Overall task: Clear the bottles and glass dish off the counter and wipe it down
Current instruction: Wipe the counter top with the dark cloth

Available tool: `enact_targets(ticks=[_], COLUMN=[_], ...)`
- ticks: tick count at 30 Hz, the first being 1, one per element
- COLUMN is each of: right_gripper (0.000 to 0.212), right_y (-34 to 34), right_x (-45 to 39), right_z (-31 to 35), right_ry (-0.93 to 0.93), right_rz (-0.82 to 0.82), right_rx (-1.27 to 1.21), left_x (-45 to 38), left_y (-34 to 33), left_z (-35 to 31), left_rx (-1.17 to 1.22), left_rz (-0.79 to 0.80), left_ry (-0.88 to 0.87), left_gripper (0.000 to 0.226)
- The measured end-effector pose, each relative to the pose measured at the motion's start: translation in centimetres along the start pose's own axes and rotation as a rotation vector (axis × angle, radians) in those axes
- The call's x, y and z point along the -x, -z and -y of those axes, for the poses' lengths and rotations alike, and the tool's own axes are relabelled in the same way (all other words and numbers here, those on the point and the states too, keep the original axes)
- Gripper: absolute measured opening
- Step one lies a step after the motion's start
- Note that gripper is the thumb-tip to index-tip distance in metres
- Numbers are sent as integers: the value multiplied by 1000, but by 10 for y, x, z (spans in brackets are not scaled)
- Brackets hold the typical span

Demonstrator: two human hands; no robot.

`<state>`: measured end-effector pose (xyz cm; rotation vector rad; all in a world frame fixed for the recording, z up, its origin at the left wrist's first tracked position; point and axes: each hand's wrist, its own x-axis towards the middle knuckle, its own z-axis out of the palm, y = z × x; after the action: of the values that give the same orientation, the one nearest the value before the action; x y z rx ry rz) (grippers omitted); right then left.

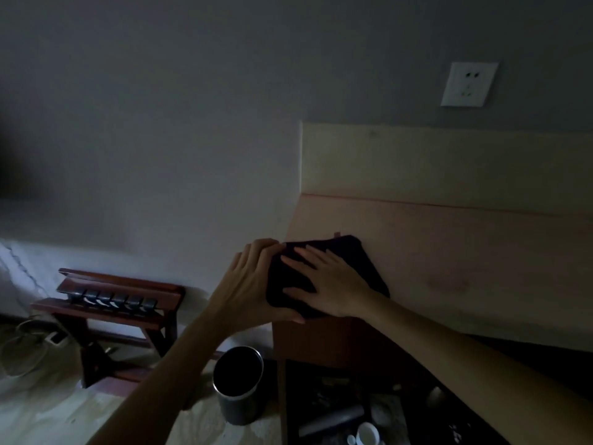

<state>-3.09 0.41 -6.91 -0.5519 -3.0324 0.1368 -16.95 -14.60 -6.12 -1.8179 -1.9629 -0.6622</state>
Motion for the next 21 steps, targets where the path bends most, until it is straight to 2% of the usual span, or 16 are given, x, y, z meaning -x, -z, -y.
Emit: enact_targets(ticks=[4, 9, 15, 21], right_gripper=[67, 72, 66, 67], right_y=[5, 10, 11, 12], right_x=[10, -62, -177, -197], right_z=[-8, -66, -151, -169], right_ry=[43, 2, -136, -101], right_rz=[45, 23, 31, 40], right_rx=[-11, -54, -19, 27], left_x=[-10, -14, -41, -45], left_y=[5, -19, -61, -65], left_z=[-9, -21, -44, -47], left_rx=[57, 88, 2, -78], left_rz=[-15, -25, 101, 126], left_ry=[-19, -18, -12, -9], left_gripper=[90, 70, 80, 99])
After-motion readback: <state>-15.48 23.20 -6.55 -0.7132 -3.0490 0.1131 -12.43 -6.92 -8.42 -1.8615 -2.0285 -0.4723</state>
